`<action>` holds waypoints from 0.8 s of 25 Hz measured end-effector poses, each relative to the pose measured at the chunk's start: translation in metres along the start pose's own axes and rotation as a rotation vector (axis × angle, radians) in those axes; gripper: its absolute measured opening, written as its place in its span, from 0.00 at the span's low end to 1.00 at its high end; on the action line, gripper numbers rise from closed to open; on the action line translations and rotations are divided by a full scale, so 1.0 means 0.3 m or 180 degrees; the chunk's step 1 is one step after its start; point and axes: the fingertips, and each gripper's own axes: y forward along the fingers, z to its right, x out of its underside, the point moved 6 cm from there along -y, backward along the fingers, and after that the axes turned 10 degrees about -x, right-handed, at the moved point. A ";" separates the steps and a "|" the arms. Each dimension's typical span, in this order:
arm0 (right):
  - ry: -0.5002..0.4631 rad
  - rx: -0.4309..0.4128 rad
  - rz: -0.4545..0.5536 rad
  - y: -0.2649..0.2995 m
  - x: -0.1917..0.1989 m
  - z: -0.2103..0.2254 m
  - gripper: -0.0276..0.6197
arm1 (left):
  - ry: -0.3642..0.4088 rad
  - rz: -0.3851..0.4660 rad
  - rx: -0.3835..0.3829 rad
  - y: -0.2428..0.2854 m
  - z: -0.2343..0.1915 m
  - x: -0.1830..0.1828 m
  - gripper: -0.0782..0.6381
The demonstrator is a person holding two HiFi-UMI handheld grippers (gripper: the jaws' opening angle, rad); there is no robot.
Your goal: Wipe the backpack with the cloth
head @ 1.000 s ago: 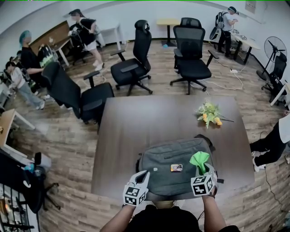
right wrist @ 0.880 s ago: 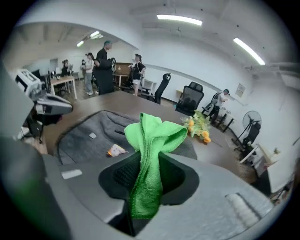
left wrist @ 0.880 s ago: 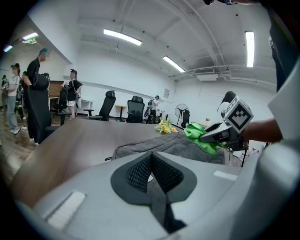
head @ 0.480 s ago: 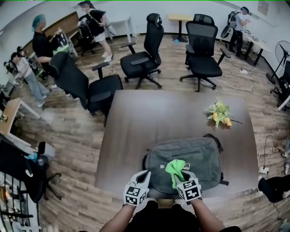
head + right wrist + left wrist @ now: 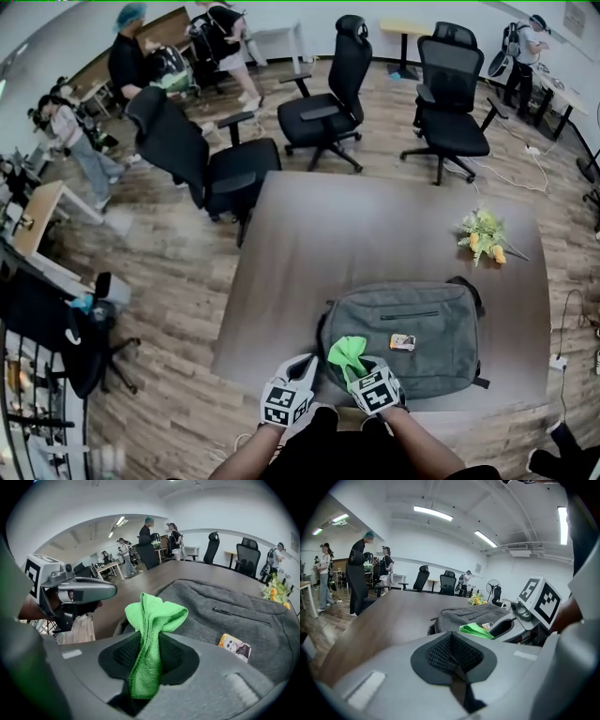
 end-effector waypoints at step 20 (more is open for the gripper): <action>0.0080 0.0710 -0.0305 -0.140 0.130 0.157 0.21 | 0.0129 0.0005 0.0163 0.045 0.070 -0.019 0.13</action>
